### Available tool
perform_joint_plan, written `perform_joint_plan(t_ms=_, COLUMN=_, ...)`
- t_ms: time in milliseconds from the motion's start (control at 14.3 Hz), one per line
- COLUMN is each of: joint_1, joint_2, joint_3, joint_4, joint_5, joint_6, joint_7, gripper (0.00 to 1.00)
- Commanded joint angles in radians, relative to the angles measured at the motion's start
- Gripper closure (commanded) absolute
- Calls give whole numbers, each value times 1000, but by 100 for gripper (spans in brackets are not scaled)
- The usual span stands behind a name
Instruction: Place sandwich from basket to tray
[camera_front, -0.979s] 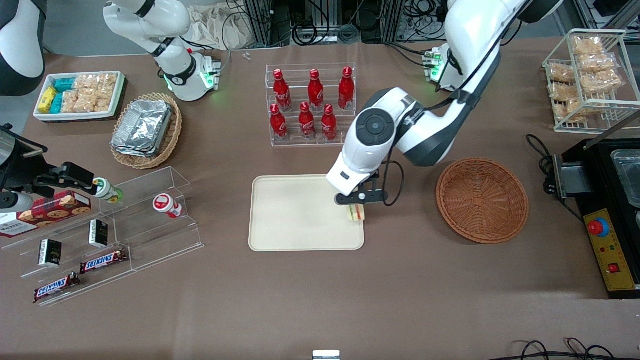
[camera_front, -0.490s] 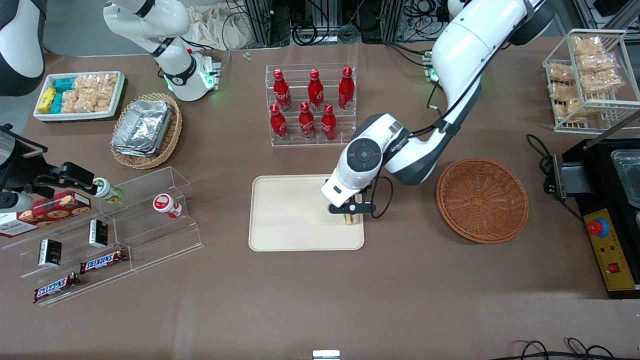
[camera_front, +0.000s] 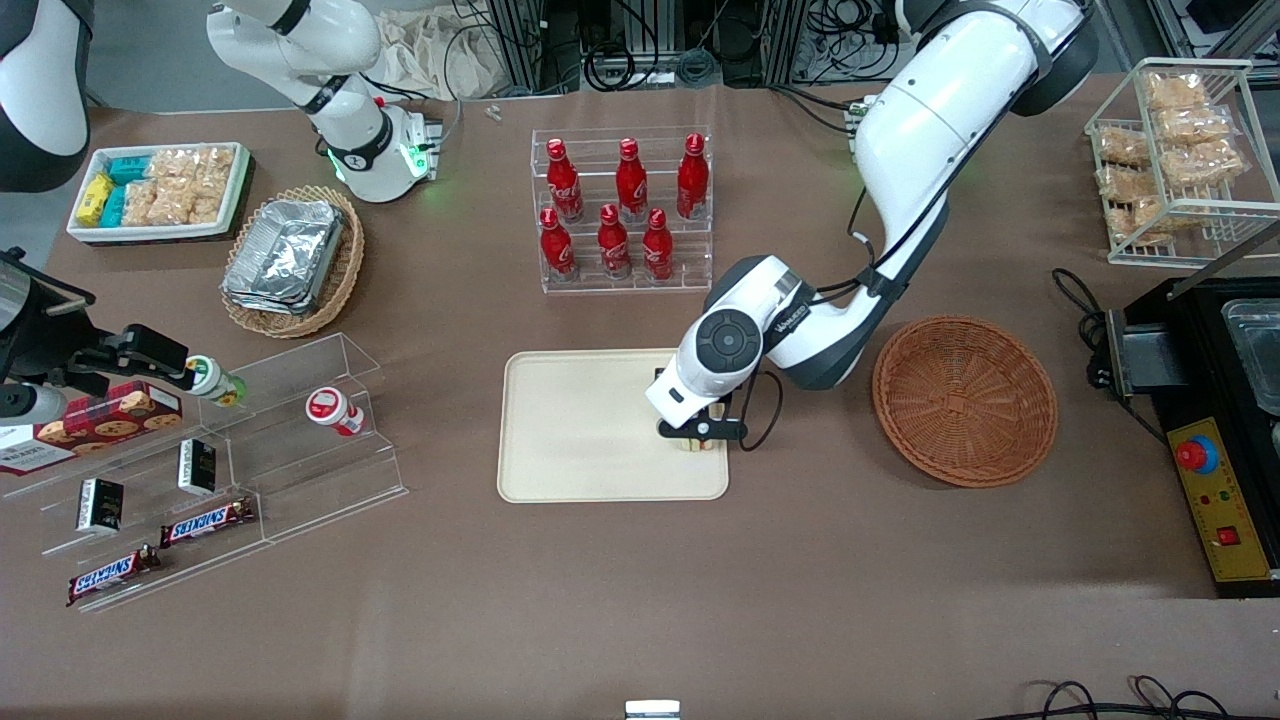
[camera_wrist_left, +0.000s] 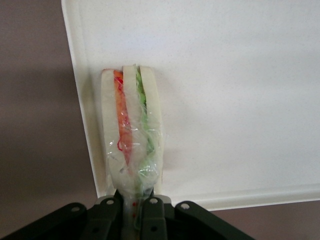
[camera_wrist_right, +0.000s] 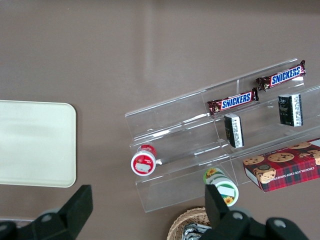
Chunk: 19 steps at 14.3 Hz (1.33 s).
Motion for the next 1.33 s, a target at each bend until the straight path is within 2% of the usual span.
perform_joint_plan(t_ms=0, joint_1=-7, joint_2=11, joint_3=-3, joint_4=29, joint_5=20, joint_6=-2, joint_7=-1, gripper=13)
perform_joint_plan(t_ms=70, joint_1=-2, joint_2=5, joint_3=-3, joint_4=31, joint_5=18, joint_6=-4, joint_7=-7, gripper=0)
perform_joint_plan(t_ms=350, joint_1=39, joint_2=-85, joint_3=-5, joint_4=25, joint_5=3, joint_6=-115, joint_7=-15, gripper=0)
perform_joint_plan(t_ms=699, joint_1=108, joint_2=-280, joint_3=1, joint_4=-6, joint_5=12, joint_6=-316, joint_7=-12, gripper=0)
perform_joint_plan(t_ms=1049, joint_1=241, joint_2=-416, joint_3=3, joint_4=-5, joint_5=17, joint_6=-479, joint_7=10, gripper=0)
perform_joint_plan(t_ms=1259, joint_1=352, joint_2=-478, joint_3=1, joint_4=-5, joint_5=20, joint_6=-549, joint_7=167, gripper=0)
